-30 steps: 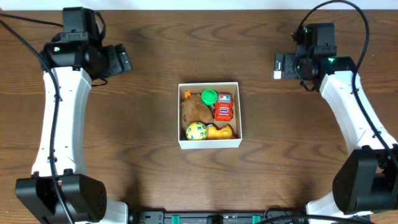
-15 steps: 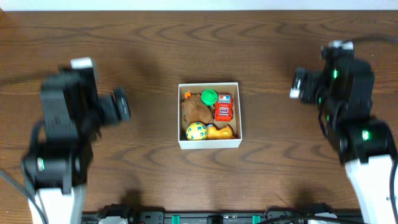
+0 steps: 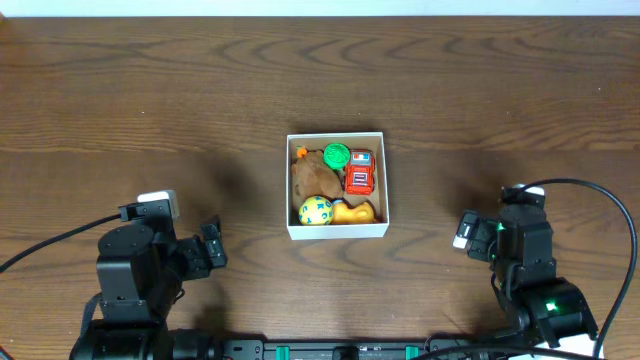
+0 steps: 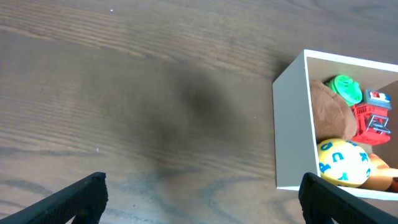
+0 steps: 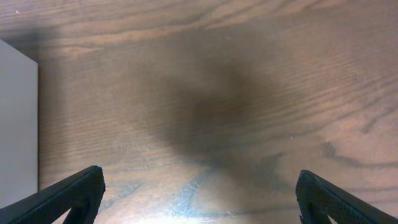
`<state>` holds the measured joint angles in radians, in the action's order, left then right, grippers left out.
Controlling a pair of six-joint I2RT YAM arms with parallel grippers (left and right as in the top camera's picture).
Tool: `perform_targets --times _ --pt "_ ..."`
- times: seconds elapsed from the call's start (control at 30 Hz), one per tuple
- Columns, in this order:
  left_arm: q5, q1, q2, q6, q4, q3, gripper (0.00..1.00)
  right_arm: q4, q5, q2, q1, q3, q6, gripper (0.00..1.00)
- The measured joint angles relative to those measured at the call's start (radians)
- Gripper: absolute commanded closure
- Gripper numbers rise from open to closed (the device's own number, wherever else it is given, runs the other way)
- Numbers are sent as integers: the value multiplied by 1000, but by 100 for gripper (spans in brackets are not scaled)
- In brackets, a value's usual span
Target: Pack container
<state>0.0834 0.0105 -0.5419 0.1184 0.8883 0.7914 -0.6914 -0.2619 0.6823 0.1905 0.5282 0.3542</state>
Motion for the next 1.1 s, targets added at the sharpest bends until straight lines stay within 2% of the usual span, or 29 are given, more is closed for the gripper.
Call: perform_targets --times 0.77,0.93,1.1 --pt "8 0 0 12 0 0 2 -18 6 -13 -1 0 6 2" --pt "11 0 0 12 0 0 2 53 50 -143 -45 -29 -57 1" --pt "11 0 0 12 0 0 2 133 84 -401 -112 -131 -132 1"
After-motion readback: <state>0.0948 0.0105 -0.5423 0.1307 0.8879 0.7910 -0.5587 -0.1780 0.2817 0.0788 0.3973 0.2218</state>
